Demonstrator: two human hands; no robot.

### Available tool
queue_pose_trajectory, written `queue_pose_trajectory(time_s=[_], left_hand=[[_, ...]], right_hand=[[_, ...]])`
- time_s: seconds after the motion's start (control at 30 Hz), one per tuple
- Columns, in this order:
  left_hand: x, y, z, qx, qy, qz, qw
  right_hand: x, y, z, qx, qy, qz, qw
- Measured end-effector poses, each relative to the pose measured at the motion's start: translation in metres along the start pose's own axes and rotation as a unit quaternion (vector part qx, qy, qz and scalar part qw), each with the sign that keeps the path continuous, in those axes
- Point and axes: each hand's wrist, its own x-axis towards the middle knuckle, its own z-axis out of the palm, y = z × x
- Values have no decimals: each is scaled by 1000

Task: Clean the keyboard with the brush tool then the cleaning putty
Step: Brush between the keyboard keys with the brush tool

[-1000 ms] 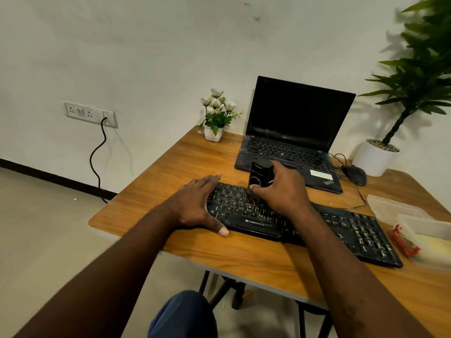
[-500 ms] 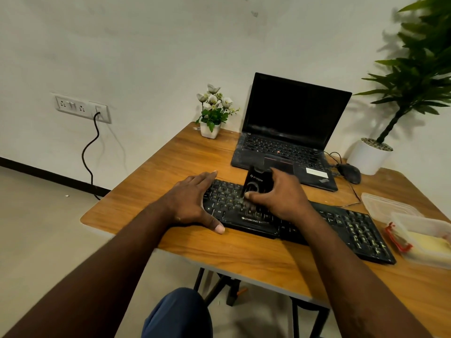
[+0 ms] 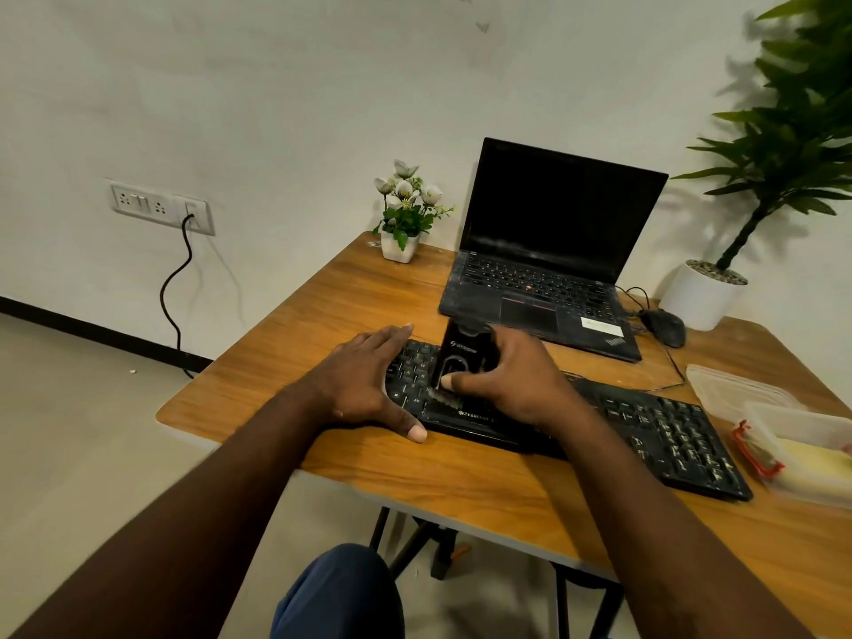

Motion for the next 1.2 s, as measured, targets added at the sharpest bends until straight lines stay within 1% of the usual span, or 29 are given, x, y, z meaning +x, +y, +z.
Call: queue_pose_trajectory(time_s=[0.03,0.07,0.1,0.13,0.17,0.2,0.23,0.27,0.33,0.37,0.4,0.43,0.47,0.5,0.53,0.6,0.63,0.67,0.7,0.73,0.77,0.8,0.87,0.9,0.93,1.0,1.03,1.13,1.2], left_hand=[[0,0,0,-1,1,0,1000],[0,0,0,-2,1,0,1000],[-1,0,0,-3,3,0,1000],[0,0,1,-4,4,-1,1000],[0,0,1,-6,3,-2,1000],[0,-1,1,-9,3,-1,1000],[1,-1,1,-10,5,2,1000],[1,-1,1,-10,7,4,1000],[0,-2,1,-7,9,6,1000],[0,-2,1,-6,9,5,1000],[1,-2,1,-7,8,4,1000],[1,-2,1,-8,7,4,1000],[2,-3,2,-8,7,6,1000],[2,-3,2,-7,9,9,1000],[2,-3,2,-6,10,11,1000],[1,-3,1,-1,7,10,1000],[1,-2,1,1,8,9,1000],[0,-1,1,-1,8,9,1000],[-1,-1,0,-4,8,7,1000],[0,-1,0,-5,6,5,1000],[0,-1,0,-5,5,5,1000],[0,-1,0,-3,5,4,1000],[0,0,0,-1,7,5,1000],[-1,0,0,-1,8,6,1000],[-1,0,0,-1,8,5,1000],[-1,0,-1,-1,4,4,1000],[-1,1,-1,0,3,5,1000],[-2,2,-2,0,3,3,1000],[-3,2,-2,-5,3,1,1000]], right_hand=[[3,-1,4,-56,36,-13,998],[4,-4,7,-115,95,-21,989],[5,-8,7,-136,138,-20,981],[8,-9,8,-114,143,-24,983],[10,-11,10,-65,121,-33,990],[10,-13,14,-25,78,-37,996],[10,-14,18,-36,52,-44,997],[12,-14,20,-75,52,-48,995],[16,-15,18,-178,125,-39,975],[16,-15,14,-189,146,-30,971],[16,-12,11,-157,133,-27,978],[15,-11,8,-91,91,-29,991],[13,-10,8,-31,26,-30,999],[9,-11,8,-18,-16,-39,999],[8,-11,10,-47,-19,-50,997],[12,-11,8,-157,63,-51,984],[12,-12,7,-191,99,-46,975],[13,-11,5,-182,100,-47,977],[13,-11,5,-130,72,-52,988],[11,-10,7,-68,23,-50,996],[9,-11,9,-45,-9,-51,998],[9,-10,10,-63,-2,-55,997],[12,-8,7,-161,83,-48,982],[12,-9,4,-182,110,-42,976],[12,-8,2,-162,102,-42,981],[9,-6,3,-58,21,-46,997],[6,-5,4,-42,-4,-53,998],[5,-2,-3,-70,-11,-63,996],[5,0,-14,-86,-36,-64,994]])
